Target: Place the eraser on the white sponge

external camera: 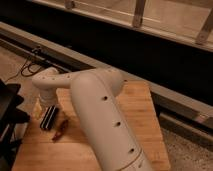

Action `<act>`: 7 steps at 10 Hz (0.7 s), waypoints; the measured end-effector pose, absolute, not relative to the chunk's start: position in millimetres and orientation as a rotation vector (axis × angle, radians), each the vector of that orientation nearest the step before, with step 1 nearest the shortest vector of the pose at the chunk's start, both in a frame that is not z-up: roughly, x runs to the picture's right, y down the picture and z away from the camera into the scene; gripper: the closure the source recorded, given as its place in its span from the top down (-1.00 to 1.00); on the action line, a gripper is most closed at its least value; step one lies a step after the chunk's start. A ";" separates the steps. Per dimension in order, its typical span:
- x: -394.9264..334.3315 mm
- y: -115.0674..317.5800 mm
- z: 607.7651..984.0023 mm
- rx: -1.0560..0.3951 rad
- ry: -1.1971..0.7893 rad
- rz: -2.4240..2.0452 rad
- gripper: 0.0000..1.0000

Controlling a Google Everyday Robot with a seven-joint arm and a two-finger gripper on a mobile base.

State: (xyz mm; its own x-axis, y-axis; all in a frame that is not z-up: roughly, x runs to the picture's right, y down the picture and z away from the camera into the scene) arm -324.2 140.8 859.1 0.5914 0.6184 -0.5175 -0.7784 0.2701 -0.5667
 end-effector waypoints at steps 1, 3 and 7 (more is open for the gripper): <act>-322.3 140.7 861.7 -0.888 0.209 0.949 0.60; -335.8 145.0 862.6 -0.898 0.225 0.913 0.60; -358.1 169.2 875.2 -0.948 0.260 0.856 0.60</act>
